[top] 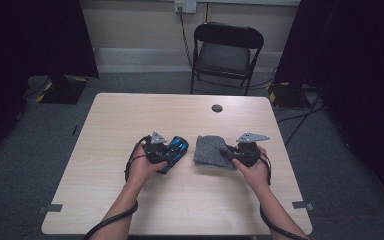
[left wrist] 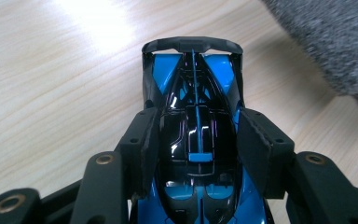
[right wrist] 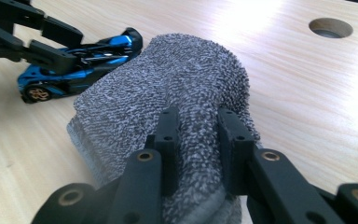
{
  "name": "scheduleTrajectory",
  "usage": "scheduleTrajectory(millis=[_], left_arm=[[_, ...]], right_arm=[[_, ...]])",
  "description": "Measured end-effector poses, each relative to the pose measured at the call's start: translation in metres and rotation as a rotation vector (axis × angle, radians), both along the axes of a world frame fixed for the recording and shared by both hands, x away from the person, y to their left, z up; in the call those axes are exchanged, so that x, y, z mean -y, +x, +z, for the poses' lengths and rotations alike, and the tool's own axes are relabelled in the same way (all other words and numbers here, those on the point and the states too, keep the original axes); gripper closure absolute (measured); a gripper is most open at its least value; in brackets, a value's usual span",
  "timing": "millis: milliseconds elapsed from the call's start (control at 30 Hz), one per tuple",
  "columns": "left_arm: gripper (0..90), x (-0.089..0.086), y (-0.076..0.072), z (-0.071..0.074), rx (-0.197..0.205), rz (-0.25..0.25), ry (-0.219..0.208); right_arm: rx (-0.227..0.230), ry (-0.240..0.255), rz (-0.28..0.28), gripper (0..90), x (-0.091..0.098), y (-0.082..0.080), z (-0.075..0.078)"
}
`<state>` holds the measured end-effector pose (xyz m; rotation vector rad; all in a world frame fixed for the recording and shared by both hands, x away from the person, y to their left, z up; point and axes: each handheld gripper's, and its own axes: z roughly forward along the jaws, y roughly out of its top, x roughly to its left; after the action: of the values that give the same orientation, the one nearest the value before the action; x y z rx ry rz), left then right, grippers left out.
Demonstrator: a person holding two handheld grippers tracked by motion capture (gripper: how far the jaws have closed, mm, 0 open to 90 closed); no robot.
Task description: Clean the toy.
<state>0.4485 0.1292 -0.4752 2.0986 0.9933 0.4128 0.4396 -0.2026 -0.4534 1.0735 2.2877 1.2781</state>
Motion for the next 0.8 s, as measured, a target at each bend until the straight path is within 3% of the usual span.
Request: scheduleTrajectory(millis=[200, 500, 633, 800], left_arm=[[49.3, -0.003, -0.001, -0.002, 0.003, -0.008, -0.023], [49.5, -0.004, -0.001, -0.002, 0.004, -0.014, -0.018], [49.5, -0.004, -0.001, -0.001, 0.003, -0.015, -0.016], [49.5, -0.004, -0.002, -0.002, 0.004, -0.014, -0.022]], right_arm=[[0.003, 0.009, 0.029, 72.4, -0.001, -0.008, 0.002], [0.000, 0.025, 0.162, 72.6, -0.021, -0.028, 0.008], [-0.015, 0.015, 0.235, 72.6, -0.033, -0.036, 0.003], [-0.066, 0.022, 0.302, 72.5, -0.045, -0.041, -0.009]])
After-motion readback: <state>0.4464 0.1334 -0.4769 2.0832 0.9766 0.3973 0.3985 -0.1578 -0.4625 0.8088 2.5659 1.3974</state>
